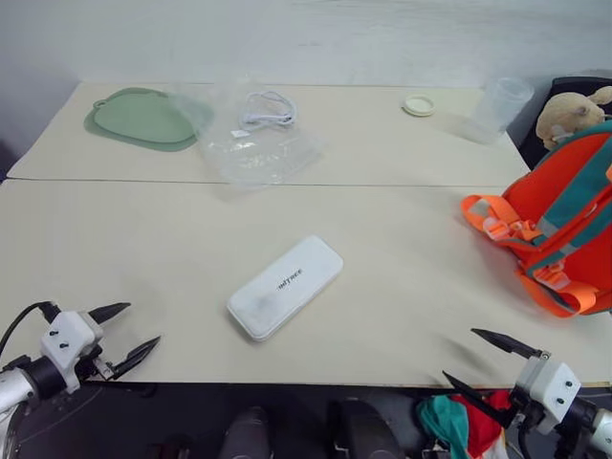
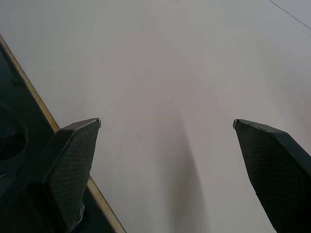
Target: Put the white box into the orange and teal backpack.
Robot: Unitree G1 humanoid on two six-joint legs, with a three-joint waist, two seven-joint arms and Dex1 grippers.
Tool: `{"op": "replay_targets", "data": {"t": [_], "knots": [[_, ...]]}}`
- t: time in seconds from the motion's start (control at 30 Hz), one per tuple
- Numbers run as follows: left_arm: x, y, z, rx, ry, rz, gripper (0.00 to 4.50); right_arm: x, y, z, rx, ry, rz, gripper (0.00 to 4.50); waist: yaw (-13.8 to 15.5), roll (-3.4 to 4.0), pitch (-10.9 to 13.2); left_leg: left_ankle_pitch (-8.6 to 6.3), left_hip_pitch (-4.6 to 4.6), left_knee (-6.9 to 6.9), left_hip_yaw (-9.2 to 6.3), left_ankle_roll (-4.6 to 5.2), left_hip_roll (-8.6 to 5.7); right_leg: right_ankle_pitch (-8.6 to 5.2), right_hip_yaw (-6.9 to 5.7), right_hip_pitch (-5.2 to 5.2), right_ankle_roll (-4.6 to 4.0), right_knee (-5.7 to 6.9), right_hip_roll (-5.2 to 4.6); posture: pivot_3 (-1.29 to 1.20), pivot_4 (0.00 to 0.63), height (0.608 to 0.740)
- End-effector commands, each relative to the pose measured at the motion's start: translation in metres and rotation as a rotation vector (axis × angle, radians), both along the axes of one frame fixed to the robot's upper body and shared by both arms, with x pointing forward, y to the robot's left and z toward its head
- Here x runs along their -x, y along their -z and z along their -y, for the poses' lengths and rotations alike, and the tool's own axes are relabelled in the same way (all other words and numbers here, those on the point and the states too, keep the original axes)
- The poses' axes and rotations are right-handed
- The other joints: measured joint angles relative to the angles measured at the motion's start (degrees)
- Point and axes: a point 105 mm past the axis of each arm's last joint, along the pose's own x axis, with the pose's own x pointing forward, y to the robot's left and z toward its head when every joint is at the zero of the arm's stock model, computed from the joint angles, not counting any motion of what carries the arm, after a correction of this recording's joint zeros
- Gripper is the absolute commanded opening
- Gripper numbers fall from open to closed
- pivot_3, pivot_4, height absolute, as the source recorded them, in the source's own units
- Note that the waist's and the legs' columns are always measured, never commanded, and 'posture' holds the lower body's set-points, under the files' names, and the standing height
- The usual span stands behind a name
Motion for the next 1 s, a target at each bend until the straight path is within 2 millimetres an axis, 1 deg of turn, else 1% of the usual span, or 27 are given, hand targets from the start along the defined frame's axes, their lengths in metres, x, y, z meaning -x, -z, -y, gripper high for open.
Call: {"op": "replay_targets", "data": {"t": [0.03,0.1,0.2,0.33,0.4,0.43,0.47,0.5,0.53,0.6,0.63,0.7,0.73,0.8,0.83,0.87,0.9,0.93,1.0], "knots": [[-0.002,-0.01,-0.001,-0.018,-0.003,0.046,4.47,-0.001,-0.007,0.005,-0.001,0.01,0.036,4.5,0.0,0.0,0.0,0.0,0.0,0.0,0.0,0.0,0.0,0.0,0.0,0.0,0.0,0.0,0.0,0.0,0.15,0.74],[-0.003,-0.01,0.001,-0.016,0.001,0.046,4.47,-0.002,-0.008,0.004,-0.003,0.007,0.039,4.5,0.0,0.0,0.0,0.0,0.0,0.0,0.0,0.0,0.0,0.0,0.0,0.0,-0.01,0.0,0.0,0.0,0.15,0.74],[-0.002,-0.014,0.008,0.065,0.021,0.03,4.47,-0.003,-0.008,0.004,-0.007,0.001,0.044,4.5,-0.1,0.0,0.0,0.0,0.0,0.0,0.0,0.0,0.0,0.0,0.0,0.0,-0.01,0.0,0.0,0.0,0.15,0.74],[0.0,-0.022,0.014,0.143,0.06,-0.012,4.47,-0.012,-0.017,-0.003,-0.04,-0.006,0.077,4.5,-0.2,0.0,0.0,0.0,0.01,0.01,0.0,0.0,0.0,0.0,0.0,0.01,-0.01,0.01,0.0,0.0,0.15,0.74],[0.003,-0.025,0.02,0.207,0.092,-0.074,4.47,-0.03,-0.042,-0.021,-0.12,-0.046,0.152,4.5,-0.3,0.0,0.0,0.0,0.01,0.02,0.0,0.0,0.0,0.0,0.0,0.01,0.0,0.04,0.01,0.0,0.15,0.74],[0.004,-0.027,0.025,0.238,0.109,-0.108,4.47,-0.041,-0.056,-0.036,-0.161,-0.084,0.18,4.5,-0.6,0.0,0.0,0.01,0.03,0.02,0.01,-0.01,0.02,0.0,0.01,0.0,-0.01,0.08,0.01,0.0,0.15,0.74],[0.006,-0.029,0.031,0.267,0.136,-0.138,4.47,-0.052,-0.064,-0.049,-0.182,-0.118,0.184,4.5,-1.0,-0.01,0.0,0.02,0.04,0.04,0.01,-0.03,0.04,0.0,0.01,-0.01,-0.02,0.11,0.04,0.0,0.15,0.74],[0.007,-0.03,0.038,0.293,0.172,-0.167,4.47,-0.065,-0.066,-0.062,-0.205,-0.142,0.143,4.5,-1.4,0.0,0.0,0.04,0.03,0.06,0.0,-0.05,0.05,0.01,0.02,-0.01,-0.04,0.15,0.04,0.0,0.15,0.74],[0.007,-0.03,0.046,0.294,0.207,-0.183,4.49,-0.078,-0.064,-0.072,-0.201,-0.15,0.106,4.32,-1.5,0.02,0.0,0.04,0.06,0.11,0.01,-0.05,0.06,0.02,0.03,-0.02,-0.05,0.21,0.04,0.0,0.15,0.74],[0.009,-0.029,0.057,0.307,0.259,-0.214,4.08,-0.095,-0.061,-0.085,-0.177,-0.172,0.051,3.95,-1.5,0.08,0.0,0.11,0.05,0.1,-0.03,-0.08,0.02,0.02,0.01,-0.05,-0.11,0.27,0.0,0.0,0.15,0.74],[0.008,-0.027,0.061,0.275,0.275,-0.203,3.86,-0.108,-0.061,-0.091,-0.139,-0.166,0.06,3.6,-1.0,0.07,0.0,0.11,0.02,0.08,-0.04,-0.09,0.02,0.0,-0.01,-0.1,-0.15,0.27,0.01,0.0,0.15,0.74],[0.007,-0.025,0.07,0.252,0.288,-0.189,3.33,-0.13,-0.057,-0.105,-0.114,-0.156,0.032,3.03,-0.5,0.07,0.0,0.1,-0.08,0.01,-0.11,-0.2,0.02,-0.06,-0.14,-0.15,-0.25,0.22,0.04,0.0,0.15,0.74],[0.006,-0.024,0.074,0.249,0.291,-0.179,2.98,-0.141,-0.056,-0.112,-0.075,-0.154,0.055,2.63,-0.4,0.08,0.0,0.12,-0.11,0.01,-0.09,-0.25,0.03,-0.06,-0.13,-0.17,-0.24,0.17,0.06,0.0,0.15,0.74],[0.009,-0.019,0.083,0.24,0.317,-0.191,2.35,-0.156,-0.053,-0.122,-0.034,-0.163,0.081,1.98,-0.4,0.07,0.0,0.12,-0.2,0.09,-0.04,-0.25,0.01,-0.05,-0.12,-0.22,-0.23,0.18,0.06,0.0,0.15,0.74],[0.011,-0.015,0.088,0.227,0.331,-0.197,1.93,-0.164,-0.053,-0.128,-0.024,-0.172,0.099,1.54,-0.3,0.07,0.0,0.12,-0.22,0.11,-0.03,-0.25,0.0,-0.05,-0.13,-0.21,-0.21,0.17,0.06,0.0,0.15,0.74],[0.012,-0.013,0.092,0.226,0.34,-0.204,1.77,-0.167,-0.052,-0.135,-0.022,-0.203,0.099,1.33,-0.3,0.06,0.0,0.12,-0.22,0.14,-0.01,-0.24,-0.01,-0.04,-0.13,-0.2,-0.2,0.17,0.06,0.0,0.15,0.74],[0.013,-0.011,0.095,0.23,0.341,-0.206,1.35,-0.17,-0.05,-0.142,-0.015,-0.23,0.094,0.92,-0.4,0.06,0.0,0.12,-0.22,0.17,0.04,-0.24,-0.02,-0.02,-0.1,-0.19,-0.17,0.16,0.07,0.0,0.15,0.74],[0.011,-0.01,0.098,0.236,0.334,-0.204,1.1,-0.173,-0.049,-0.146,-0.014,-0.242,0.094,0.66,-0.4,0.06,0.0,0.12,-0.21,0.18,0.06,-0.22,-0.03,-0.01,-0.08,-0.18,-0.14,0.17,0.07,0.0,0.15,0.74],[0.007,-0.007,0.103,0.244,0.32,-0.192,0.47,-0.178,-0.043,-0.154,-0.013,-0.258,0.063,0.0,-0.4,0.06,0.0,0.13,-0.2,0.21,0.07,-0.18,-0.03,0.02,-0.06,-0.16,-0.1,0.17,0.07,0.0,0.15,0.74]]}}
